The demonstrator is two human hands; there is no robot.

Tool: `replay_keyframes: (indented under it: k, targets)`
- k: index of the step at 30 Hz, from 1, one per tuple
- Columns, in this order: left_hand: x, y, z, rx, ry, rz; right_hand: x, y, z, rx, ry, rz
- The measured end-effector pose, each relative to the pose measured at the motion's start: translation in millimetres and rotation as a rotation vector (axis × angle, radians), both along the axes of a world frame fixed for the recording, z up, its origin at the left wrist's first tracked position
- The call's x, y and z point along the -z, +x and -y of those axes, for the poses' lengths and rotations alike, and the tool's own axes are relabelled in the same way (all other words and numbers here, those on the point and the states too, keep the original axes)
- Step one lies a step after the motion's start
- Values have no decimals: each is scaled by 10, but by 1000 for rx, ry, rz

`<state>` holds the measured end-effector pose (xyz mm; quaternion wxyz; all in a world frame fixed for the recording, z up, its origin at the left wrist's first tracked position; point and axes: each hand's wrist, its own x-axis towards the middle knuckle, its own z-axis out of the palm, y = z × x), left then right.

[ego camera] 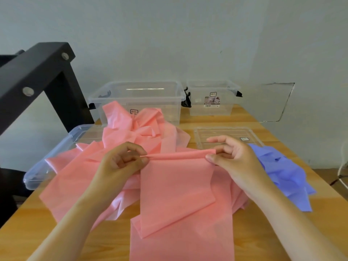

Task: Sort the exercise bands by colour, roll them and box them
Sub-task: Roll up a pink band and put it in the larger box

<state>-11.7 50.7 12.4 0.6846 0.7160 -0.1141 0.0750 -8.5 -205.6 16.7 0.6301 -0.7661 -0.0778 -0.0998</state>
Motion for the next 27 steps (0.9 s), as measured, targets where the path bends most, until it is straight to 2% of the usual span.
replay_keyframes:
  k: [5,9,12,18,23,27]
  targets:
    - [-37,14,-4,0,-3,3,-38,-13,-26,-8,-41,61]
    - [-74,20,-16,54,-55,-53,-78,-39,-13,-69,35,31]
    - [-99,32,-39,118,-151,-99,-120,-45,-2,-111,172,-10]
    - [-90,89,-91,168,-249,-62,-189,-48,56,-194,254,-25]
    - [-82,55,4,-4,-32,-23,-155,-40,78,-98,41,31]
    - [-93,54,26,-49,77,7,-136,-32,70,-44,-22,22]
